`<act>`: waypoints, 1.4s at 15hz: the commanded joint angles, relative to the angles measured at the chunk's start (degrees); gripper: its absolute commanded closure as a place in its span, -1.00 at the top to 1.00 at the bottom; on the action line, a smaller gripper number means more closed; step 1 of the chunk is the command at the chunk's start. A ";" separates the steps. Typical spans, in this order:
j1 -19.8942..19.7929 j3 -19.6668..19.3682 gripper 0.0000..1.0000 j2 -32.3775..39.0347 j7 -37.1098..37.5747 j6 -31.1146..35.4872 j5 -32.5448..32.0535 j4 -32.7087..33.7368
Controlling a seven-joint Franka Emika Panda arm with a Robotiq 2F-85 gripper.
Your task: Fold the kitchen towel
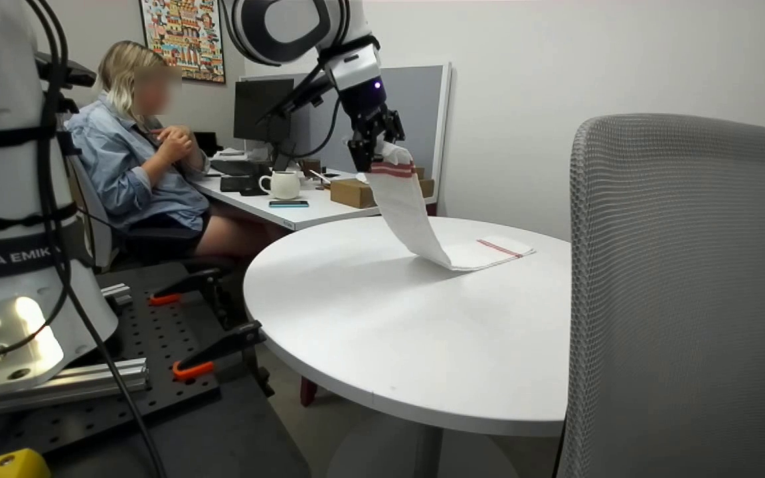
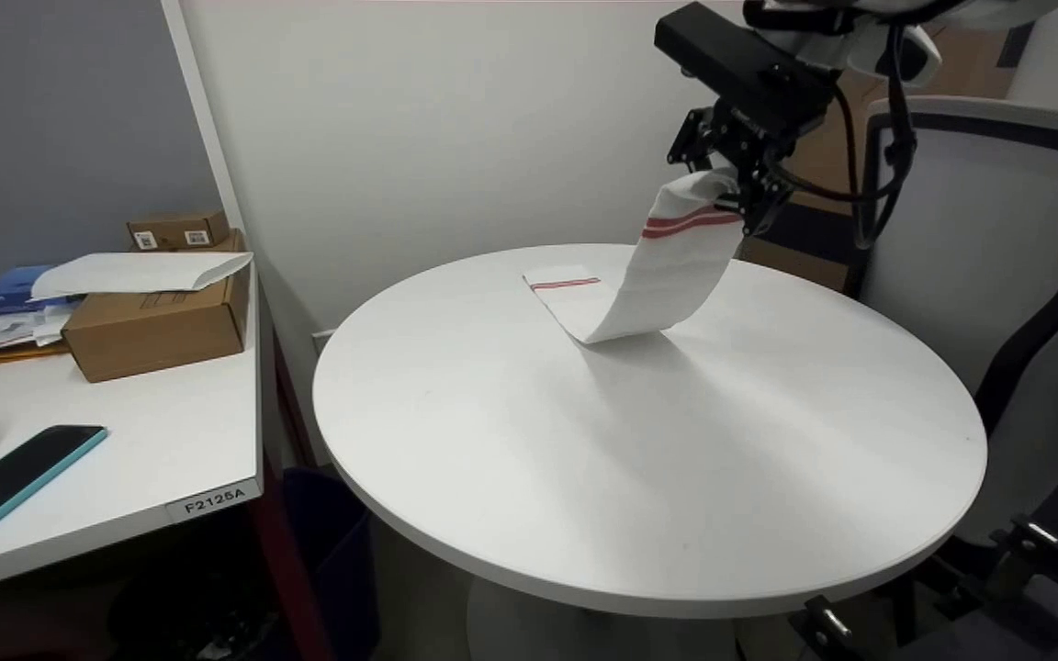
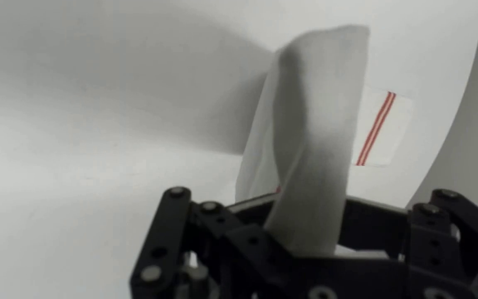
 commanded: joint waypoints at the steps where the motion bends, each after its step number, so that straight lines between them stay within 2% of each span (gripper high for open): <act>1: -3.35 3.28 -1.00 -8.56 -0.29 -5.26 -1.20 -0.21; 4: -4.48 5.75 -1.00 -17.28 0.40 -7.03 -0.80 -3.18; 5: -5.34 6.50 -1.00 -17.58 0.65 -9.46 -1.11 -0.17; 7: -6.19 7.61 -1.00 -23.24 1.30 -13.10 -0.94 -0.51; 8: -5.82 7.58 -1.00 -27.75 1.24 -14.11 -0.33 -3.33; 10: -6.41 7.37 -1.00 -30.66 1.22 -18.97 -0.37 -0.35; 12: -6.37 6.42 -1.00 -35.38 0.92 -22.83 0.11 -0.14; 13: -6.27 6.00 -1.00 -38.85 0.74 -23.75 0.49 -2.41; 17: -8.96 5.05 -1.00 -39.32 1.20 -28.23 0.33 -0.31; 21: -10.70 2.64 -1.00 -32.90 -0.99 -26.77 0.27 -0.50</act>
